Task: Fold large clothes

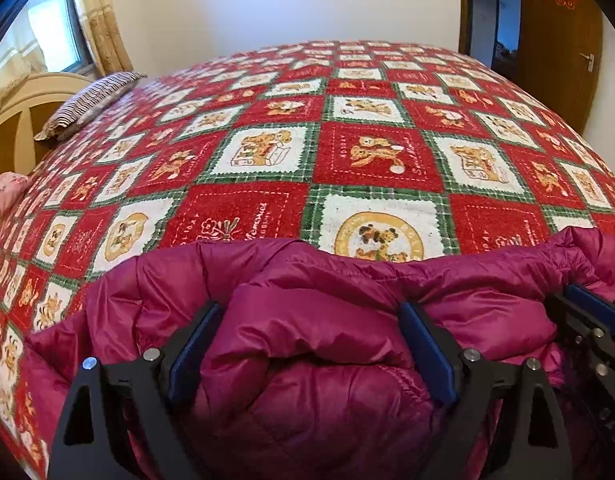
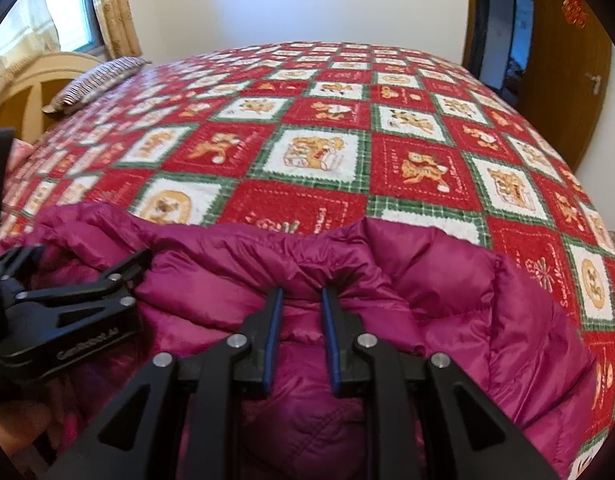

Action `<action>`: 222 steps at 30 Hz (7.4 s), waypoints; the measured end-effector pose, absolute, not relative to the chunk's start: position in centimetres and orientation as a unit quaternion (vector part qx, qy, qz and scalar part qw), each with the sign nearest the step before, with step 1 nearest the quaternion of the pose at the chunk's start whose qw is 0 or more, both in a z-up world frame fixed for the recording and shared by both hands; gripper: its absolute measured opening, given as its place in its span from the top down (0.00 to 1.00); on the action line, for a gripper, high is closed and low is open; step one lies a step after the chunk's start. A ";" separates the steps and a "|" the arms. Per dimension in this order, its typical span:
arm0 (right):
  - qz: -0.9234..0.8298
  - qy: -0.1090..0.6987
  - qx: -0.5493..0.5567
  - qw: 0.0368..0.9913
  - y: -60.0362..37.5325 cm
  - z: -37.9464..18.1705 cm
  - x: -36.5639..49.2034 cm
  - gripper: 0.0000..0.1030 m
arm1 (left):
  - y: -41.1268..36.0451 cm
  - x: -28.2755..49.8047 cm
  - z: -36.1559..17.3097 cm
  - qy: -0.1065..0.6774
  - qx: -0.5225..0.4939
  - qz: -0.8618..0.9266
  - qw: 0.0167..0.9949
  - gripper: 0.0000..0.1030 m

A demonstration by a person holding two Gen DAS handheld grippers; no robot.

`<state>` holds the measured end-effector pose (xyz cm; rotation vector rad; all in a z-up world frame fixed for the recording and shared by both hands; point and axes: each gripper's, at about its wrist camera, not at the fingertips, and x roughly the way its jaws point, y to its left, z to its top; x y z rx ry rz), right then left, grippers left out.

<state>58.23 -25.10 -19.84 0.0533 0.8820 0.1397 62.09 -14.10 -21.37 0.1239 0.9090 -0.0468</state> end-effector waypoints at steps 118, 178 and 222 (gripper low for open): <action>0.076 0.380 -0.003 0.922 -18.6 -17.7 41.8 0.41 | -1.3 43.7 -18.6 0.351 0.050 0.060 0.933 0.11; 0.027 0.403 -0.034 0.914 -16.3 -18.5 38.5 0.34 | -0.7 37.6 -18.8 0.375 0.044 0.024 0.926 0.05; -0.008 0.393 -0.077 0.916 -14.6 -19.5 33.1 0.24 | 0.9 32.9 -20.8 0.376 -0.007 0.017 0.926 0.03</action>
